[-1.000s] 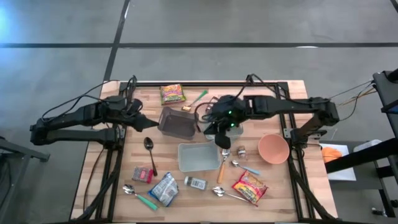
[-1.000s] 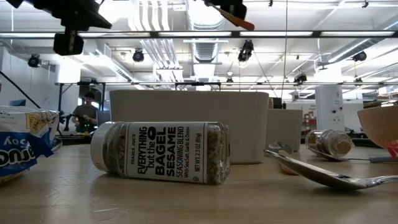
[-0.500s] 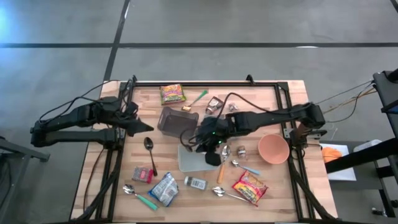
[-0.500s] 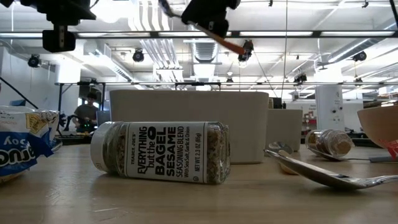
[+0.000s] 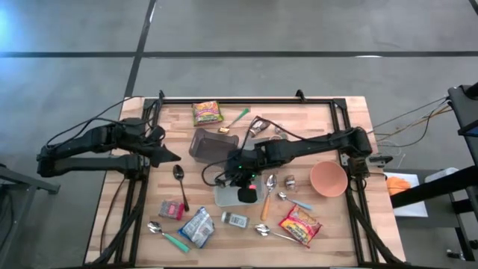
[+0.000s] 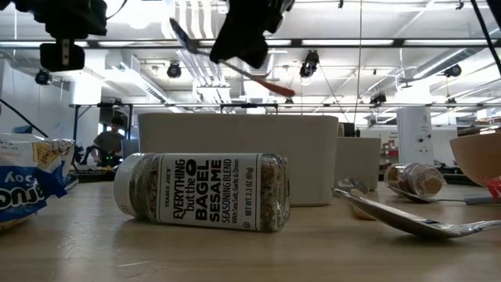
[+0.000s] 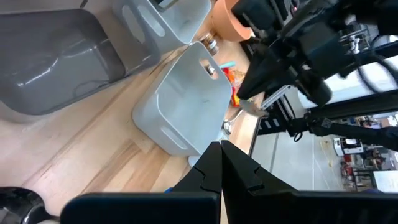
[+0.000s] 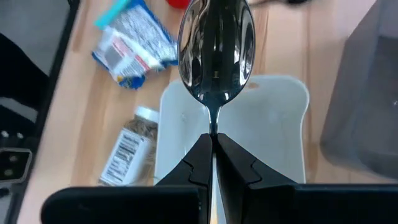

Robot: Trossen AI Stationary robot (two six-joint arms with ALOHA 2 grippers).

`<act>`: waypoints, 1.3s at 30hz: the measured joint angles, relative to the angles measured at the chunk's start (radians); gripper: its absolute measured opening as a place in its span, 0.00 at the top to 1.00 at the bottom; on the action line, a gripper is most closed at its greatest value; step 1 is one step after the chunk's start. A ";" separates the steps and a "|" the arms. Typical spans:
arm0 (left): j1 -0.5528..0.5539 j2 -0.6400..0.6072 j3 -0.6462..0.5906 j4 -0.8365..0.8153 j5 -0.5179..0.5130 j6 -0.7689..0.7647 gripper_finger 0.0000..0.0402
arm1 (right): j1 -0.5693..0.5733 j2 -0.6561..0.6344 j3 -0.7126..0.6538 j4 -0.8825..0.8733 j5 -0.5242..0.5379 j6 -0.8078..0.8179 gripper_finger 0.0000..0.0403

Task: Pick & Place Food Item
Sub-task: Put the white and orange spoon into the bottom gray bin

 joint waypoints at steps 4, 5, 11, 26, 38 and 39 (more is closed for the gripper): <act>0.000 -0.018 0.000 0.000 0.000 0.000 1.00 | 0.001 0.074 0.072 -0.068 0.000 -0.001 0.98; 0.000 -0.024 0.000 -0.002 0.000 0.001 1.00 | 0.001 0.091 0.091 -0.084 0.001 -0.001 0.98; 0.000 -0.051 0.000 -0.022 0.000 0.003 1.00 | 0.001 0.191 0.203 -0.241 0.046 0.079 0.98; 0.000 -0.059 0.000 -0.020 -0.009 0.004 1.00 | -0.012 0.286 0.228 -0.268 0.045 0.128 0.98; 0.000 -0.059 0.000 -0.020 -0.013 0.003 1.00 | -0.019 0.337 0.212 -0.241 0.051 0.146 0.98; 0.000 -0.059 0.000 -0.020 -0.013 0.003 1.00 | -0.019 0.341 0.211 -0.241 0.051 0.146 0.98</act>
